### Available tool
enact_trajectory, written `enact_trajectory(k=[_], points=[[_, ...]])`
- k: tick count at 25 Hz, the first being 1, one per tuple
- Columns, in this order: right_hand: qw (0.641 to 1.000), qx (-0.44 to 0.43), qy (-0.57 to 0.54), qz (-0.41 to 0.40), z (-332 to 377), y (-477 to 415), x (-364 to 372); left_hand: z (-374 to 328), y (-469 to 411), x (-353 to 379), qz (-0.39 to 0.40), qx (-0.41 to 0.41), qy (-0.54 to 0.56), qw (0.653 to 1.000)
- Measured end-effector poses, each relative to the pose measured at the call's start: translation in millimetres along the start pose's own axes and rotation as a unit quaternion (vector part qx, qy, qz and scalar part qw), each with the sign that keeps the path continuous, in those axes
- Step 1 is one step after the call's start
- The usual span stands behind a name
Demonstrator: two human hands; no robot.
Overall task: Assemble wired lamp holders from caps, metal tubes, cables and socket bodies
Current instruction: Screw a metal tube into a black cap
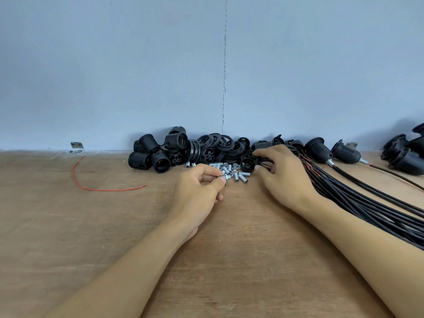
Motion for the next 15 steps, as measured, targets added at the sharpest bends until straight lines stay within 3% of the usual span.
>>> enact_trajectory(k=[3, 7, 12, 15], points=[[0.993, -0.025, 0.071, 0.093, 7.5, 5.6, 21.4, -1.1, 0.9, 1.6, 0.006, 0.005, -0.018, 1.0], [0.989, -0.003, 0.086, 0.117, 3.7, 4.1, 24.2, -2.0, 1.0, 2.4, 0.007, 0.012, -0.033, 0.999], [0.997, -0.02, 0.05, 0.062, 6.7, 2.5, 17.0, -2.2, 1.2, 2.1, 0.006, 0.013, -0.04, 0.999], [0.994, 0.05, -0.1, -0.015, -4.2, -2.8, 1.0, -3.6, 2.0, 1.6, 0.003, 0.013, -0.027, 1.0]])
Point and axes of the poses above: each hand's wrist, its own y-axis away from the middle knuckle, its own x-axis out of the palm, z = x × y, the point moved 9 cm from there along -y, towards the middle knuckle, and after that the axes turned 2 degrees about -z, right-handed, at the moved point
